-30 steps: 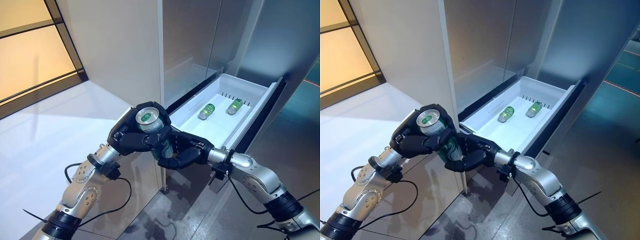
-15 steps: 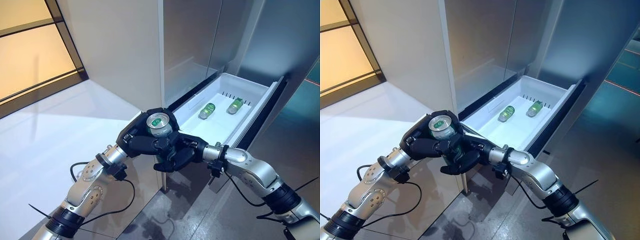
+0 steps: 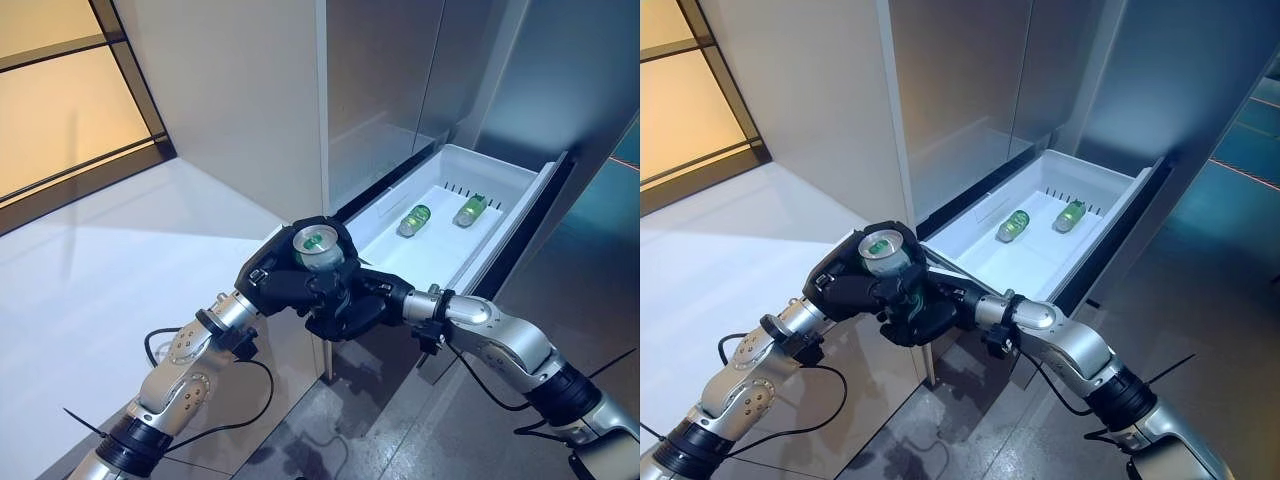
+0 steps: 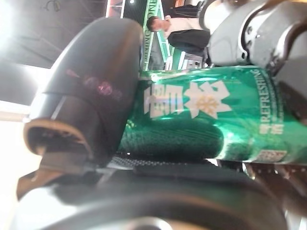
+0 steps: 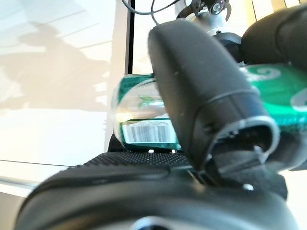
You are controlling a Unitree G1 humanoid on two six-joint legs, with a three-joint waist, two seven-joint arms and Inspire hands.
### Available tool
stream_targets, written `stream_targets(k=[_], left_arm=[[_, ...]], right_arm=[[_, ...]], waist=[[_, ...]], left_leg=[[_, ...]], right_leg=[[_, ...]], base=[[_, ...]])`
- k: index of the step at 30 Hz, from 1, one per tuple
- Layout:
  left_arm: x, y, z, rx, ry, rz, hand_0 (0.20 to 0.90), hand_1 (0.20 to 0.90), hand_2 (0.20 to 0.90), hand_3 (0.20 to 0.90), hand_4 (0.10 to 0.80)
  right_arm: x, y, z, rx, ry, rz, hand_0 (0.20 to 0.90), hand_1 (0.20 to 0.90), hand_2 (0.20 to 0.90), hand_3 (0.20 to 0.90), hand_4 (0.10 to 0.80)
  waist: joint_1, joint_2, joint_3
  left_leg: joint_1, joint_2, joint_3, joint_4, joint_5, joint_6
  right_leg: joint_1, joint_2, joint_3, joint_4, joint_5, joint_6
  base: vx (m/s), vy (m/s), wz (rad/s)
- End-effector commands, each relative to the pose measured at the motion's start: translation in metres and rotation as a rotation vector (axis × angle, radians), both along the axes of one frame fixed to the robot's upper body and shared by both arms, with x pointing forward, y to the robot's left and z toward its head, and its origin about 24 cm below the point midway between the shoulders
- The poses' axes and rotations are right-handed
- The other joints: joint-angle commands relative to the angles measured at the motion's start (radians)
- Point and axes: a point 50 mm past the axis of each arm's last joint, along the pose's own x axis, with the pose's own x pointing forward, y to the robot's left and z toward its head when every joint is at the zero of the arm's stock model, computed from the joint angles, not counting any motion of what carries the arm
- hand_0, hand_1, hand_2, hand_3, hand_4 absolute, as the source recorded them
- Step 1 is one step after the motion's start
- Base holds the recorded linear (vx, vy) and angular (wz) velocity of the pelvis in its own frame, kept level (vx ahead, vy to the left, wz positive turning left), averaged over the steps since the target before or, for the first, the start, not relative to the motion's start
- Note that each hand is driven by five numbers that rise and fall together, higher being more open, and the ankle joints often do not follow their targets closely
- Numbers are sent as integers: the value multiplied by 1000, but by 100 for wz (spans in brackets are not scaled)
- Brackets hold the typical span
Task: Put drinks into fridge and close the fridge
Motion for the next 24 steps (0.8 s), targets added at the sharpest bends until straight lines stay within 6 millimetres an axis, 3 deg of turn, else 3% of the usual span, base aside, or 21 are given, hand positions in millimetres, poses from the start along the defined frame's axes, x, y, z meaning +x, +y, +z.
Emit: stream_targets(k=[1,13,20,21,22,23,24], left_arm=[[10,-21,74,-127,-395,-41,300,300,300,200,100],[8,-20,69,-68,-424,5,300,300,300,200,100],[4,-16,73,17,-526,92,300,300,300,200,100],[4,-16,73,18,-527,92,335,335,335,241,141],[4,-16,72,32,-529,102,745,745,745,719,619],[4,-15,72,38,-532,108,900,900,900,900,800],[5,-15,72,42,-537,111,900,900,900,900,800]], right_arm=[[-6,41,65,392,-105,81,300,300,300,200,100],[5,31,61,395,-106,-56,300,300,300,200,100],[8,24,56,346,-132,-91,300,300,300,200,100],[8,24,56,346,-133,-92,300,300,300,200,100],[9,23,56,344,-136,-100,300,300,300,200,100],[10,23,56,344,-140,-104,300,300,300,200,100],[12,21,56,345,-146,-113,300,300,300,200,100]], waist=[[3,-20,-77],[5,-18,-80],[5,-20,-77],[5,-20,-77],[6,-20,-76],[7,-21,-76],[9,-22,-76]], left_leg=[[13,-93,-35,27,-94,53],[10,-90,-24,23,-93,48],[8,-90,-22,26,-93,50],[8,-90,-22,26,-93,50],[7,-89,-22,27,-93,50],[6,-89,-22,28,-93,50],[6,-89,-23,29,-94,51]], right_leg=[[-47,68,15,78,-62,-10],[-48,64,9,61,-52,-4],[-51,66,14,61,-52,-6],[-51,66,14,62,-52,-7],[-51,67,15,62,-53,-7],[-50,67,14,63,-54,-7],[-50,66,13,63,-55,-8]], base=[[0,0,0],[0,0,0],[0,0,0],[0,0,0],[0,0,0],[0,0,0],[0,0,0]])
